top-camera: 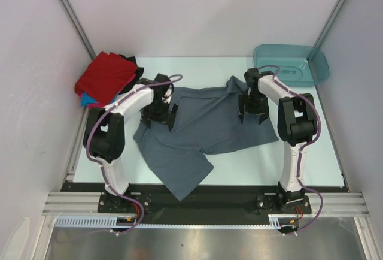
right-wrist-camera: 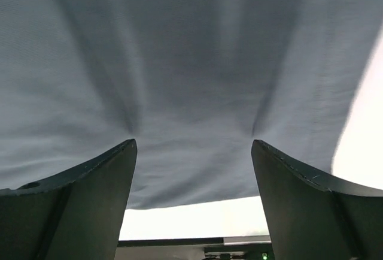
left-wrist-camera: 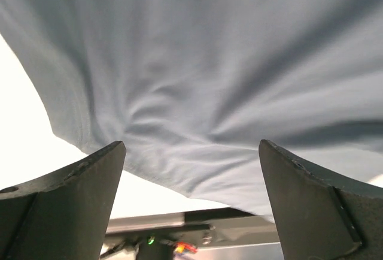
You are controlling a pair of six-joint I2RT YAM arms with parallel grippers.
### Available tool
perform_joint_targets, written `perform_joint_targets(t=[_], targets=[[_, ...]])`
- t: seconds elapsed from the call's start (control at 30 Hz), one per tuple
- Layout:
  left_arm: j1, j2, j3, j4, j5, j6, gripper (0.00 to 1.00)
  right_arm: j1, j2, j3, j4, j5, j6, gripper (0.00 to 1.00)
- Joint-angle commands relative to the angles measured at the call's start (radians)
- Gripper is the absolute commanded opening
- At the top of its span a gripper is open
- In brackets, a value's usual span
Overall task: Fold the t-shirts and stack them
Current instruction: Flatten the tshirt out
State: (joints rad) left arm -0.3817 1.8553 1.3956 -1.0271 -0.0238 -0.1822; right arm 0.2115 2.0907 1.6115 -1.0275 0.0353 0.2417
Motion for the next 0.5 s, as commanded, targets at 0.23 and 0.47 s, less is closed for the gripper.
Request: perform_joint_targets(t=[0.23, 0.47], targets=[[-0.144, -0.105, 0.198, -0.085, 0.285, -0.102, 1.00, 0.063, -0.023, 0.045, -0.003, -0.026, 0.018, 0.84], [-0.226, -0.186, 0.011, -0.088, 0.329, -0.119, 1.00, 0.069, 0.028, 0.024, 0.044, 0.017, 0.005, 0.84]])
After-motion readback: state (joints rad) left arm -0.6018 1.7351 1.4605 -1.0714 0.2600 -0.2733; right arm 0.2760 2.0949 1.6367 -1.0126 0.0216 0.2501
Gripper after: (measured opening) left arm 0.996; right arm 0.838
